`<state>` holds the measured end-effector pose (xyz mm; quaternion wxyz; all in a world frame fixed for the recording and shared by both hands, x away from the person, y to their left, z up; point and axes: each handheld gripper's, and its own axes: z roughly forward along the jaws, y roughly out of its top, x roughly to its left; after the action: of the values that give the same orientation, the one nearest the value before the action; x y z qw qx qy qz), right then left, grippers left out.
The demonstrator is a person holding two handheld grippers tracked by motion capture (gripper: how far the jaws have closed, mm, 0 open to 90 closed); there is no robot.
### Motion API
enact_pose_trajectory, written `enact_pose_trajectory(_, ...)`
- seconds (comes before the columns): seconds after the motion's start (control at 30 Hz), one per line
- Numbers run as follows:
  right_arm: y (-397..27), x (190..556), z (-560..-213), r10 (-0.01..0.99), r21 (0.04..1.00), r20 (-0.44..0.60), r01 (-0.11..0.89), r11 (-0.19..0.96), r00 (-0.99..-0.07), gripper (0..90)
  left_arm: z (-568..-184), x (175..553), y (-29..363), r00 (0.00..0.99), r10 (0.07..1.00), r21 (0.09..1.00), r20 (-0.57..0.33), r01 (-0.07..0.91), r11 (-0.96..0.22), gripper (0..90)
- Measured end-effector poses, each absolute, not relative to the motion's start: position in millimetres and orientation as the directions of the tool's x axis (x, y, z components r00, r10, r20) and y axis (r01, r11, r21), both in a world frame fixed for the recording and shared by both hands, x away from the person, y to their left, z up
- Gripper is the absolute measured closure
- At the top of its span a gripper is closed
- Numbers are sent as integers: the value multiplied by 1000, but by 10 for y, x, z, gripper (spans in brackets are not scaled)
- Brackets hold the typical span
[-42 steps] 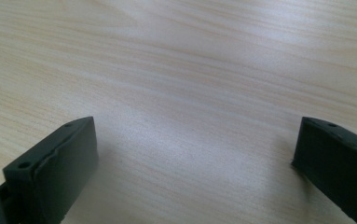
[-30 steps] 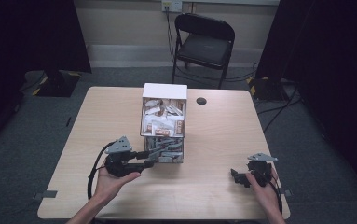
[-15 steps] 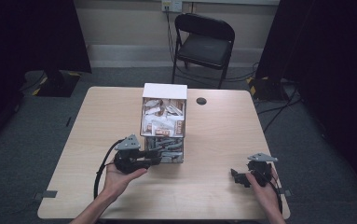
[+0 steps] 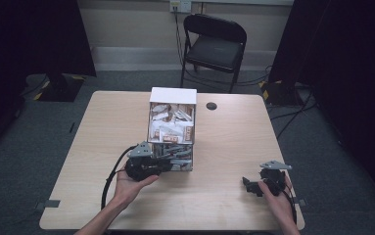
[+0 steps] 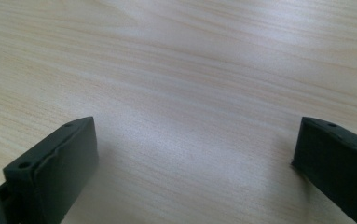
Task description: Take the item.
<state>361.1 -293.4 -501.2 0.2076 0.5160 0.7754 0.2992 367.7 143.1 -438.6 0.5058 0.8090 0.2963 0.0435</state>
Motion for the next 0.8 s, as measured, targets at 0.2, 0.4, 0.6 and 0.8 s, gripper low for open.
enact_pose_trajectory(0.2, -2933, 3611, -5012, 924, 678, -13, 676, 289, -383, 0, -4434, 3683, 1428, 822, 522, 843, -226, 434, -318, 747)
enact_pose_trajectory(0.4, -2934, 3611, -5012, 924, 678, -13, 676, 290, -383, 0, -4462, 3662, 1414, 826, 518, 851, -222, 423, -311, 798)
enact_pose_trajectory(0.6, -2933, 3611, -5012, 924, 678, -13, 676, 289, -383, 0, -4509, 3670, 1375, 819, 529, 847, -222, 431, -311, 735)
enact_pose_trajectory(0.8, -2933, 3611, -5012, 924, 678, -13, 676, 289, -382, 0, -4525, 3685, 1378, 815, 537, 852, -218, 427, -303, 805)
